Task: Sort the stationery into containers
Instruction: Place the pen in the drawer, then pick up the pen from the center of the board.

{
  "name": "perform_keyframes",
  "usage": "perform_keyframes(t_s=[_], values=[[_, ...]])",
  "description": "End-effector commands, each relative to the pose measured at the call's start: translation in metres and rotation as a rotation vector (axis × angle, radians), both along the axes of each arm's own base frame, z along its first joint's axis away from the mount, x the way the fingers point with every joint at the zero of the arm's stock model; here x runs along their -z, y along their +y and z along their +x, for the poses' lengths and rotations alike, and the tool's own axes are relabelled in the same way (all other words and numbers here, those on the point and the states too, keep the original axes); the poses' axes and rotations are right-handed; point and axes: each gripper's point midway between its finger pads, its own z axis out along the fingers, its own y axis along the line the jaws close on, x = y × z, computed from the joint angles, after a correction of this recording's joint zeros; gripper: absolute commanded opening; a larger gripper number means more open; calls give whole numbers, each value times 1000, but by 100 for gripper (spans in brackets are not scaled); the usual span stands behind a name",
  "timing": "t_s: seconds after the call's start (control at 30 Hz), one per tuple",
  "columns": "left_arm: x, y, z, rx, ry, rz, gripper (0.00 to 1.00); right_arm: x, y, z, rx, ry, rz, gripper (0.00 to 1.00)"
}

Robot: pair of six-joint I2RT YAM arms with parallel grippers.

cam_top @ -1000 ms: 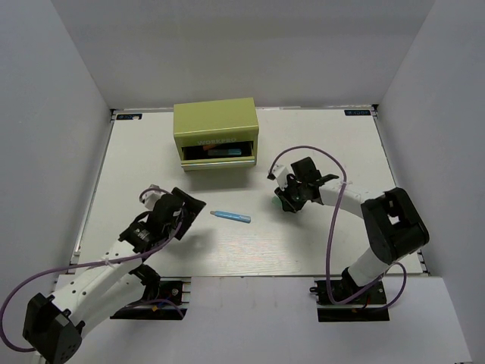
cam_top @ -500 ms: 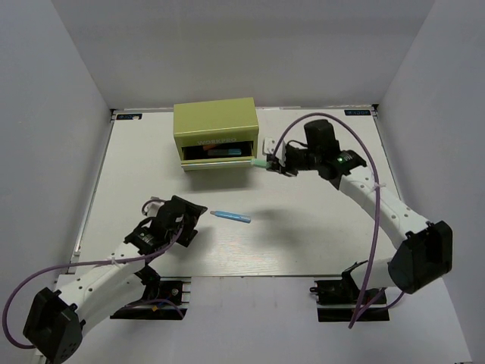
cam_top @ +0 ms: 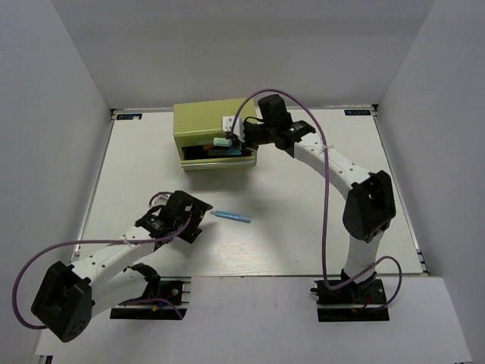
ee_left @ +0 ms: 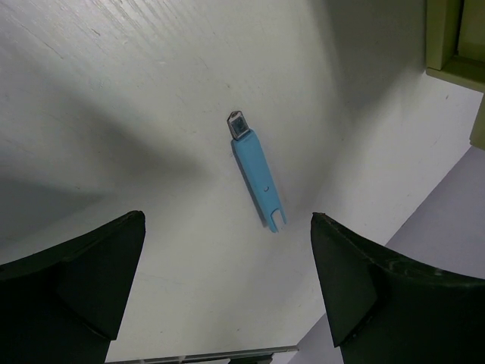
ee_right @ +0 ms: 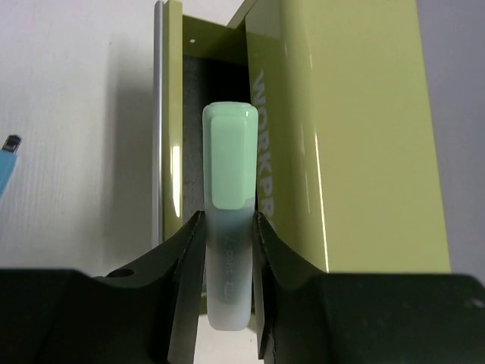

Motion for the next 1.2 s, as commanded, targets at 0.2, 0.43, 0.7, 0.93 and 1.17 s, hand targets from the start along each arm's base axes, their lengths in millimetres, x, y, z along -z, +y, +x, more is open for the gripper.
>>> perform_keyframes(t_s=[0.2,0.43,0.7,0.93,1.17], values=[[-7,-24,14,26,63,-36,100,-5,27,14,13,-7,19,45],[-4,-38,25,44,99,-43,100,-11,19,12,35,13,37,52],[6,-53,28,72,189,-4,85,-41,-14,-14,120,103,131,44],[16,-56,30,66,352,94,60,-22,-72,-39,233,164,139,44],[26,-76,31,88,418,105,59,1,-107,-56,313,228,150,44]])
